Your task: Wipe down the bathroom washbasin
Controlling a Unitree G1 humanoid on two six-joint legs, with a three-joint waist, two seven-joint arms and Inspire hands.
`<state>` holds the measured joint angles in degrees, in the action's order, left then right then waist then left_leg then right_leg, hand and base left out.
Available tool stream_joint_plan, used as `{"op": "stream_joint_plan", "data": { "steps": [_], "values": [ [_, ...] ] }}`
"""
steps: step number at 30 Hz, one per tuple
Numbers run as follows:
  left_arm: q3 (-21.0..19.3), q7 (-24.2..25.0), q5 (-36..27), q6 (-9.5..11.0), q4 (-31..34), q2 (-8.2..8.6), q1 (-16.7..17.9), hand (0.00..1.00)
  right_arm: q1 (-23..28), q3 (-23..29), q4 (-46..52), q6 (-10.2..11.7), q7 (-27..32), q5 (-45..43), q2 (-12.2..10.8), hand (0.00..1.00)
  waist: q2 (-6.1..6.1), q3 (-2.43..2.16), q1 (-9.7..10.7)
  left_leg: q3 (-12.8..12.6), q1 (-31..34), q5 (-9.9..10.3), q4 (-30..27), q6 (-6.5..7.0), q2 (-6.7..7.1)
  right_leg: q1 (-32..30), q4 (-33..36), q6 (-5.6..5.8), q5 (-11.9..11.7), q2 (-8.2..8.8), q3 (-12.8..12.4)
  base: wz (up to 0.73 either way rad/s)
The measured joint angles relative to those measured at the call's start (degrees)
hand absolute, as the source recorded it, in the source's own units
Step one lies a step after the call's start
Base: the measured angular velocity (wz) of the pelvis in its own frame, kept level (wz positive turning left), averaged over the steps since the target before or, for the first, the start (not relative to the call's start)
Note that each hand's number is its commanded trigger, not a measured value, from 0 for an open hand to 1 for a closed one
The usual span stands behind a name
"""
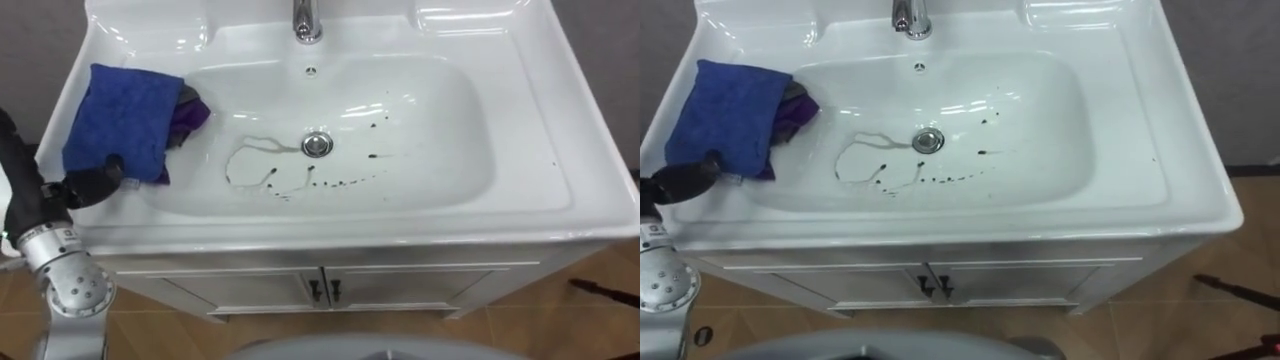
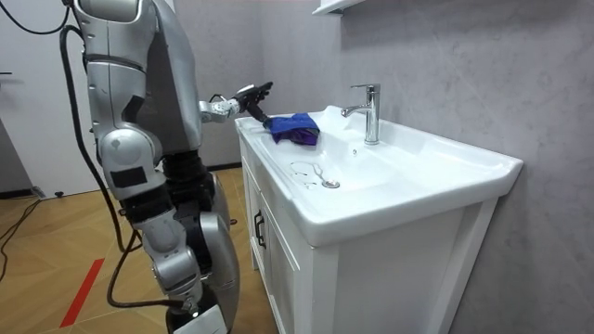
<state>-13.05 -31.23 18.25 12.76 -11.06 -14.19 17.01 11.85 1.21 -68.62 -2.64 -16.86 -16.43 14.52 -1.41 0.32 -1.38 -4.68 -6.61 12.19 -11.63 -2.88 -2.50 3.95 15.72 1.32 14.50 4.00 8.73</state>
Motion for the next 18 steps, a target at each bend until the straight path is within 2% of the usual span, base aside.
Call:
{"op": "stream_joint_plan", "data": {
  "steps": [4, 18],
  "values": [
    [0.60, 0.40, -0.01, -1.24, -0.79, 0.00, 0.00, 0.00, 0.48, 0.00, 0.01, 0.01, -0.19, 0.26, -0.10, 0.00, 0.07, -0.05, 0.43, -0.01, 0.00, 0.00, -0.02, 0.00, 0.00, 0.01, -0.08, -0.01, -0.01, -0.01, -0.12, 0.00],
    [1.25, 0.75, 1.74, -1.38, -0.78, -0.05, -4.16, 0.00, 0.58, 0.02, -0.19, 0.02, 0.15, 1.23, -1.09, 0.00, -0.05, 0.06, 1.28, -1.33, -0.98, 0.01, -0.02, 0.00, -0.05, -0.02, 0.70, -0.04, -0.11, -0.05, -1.50, -0.05]
  ]
}}
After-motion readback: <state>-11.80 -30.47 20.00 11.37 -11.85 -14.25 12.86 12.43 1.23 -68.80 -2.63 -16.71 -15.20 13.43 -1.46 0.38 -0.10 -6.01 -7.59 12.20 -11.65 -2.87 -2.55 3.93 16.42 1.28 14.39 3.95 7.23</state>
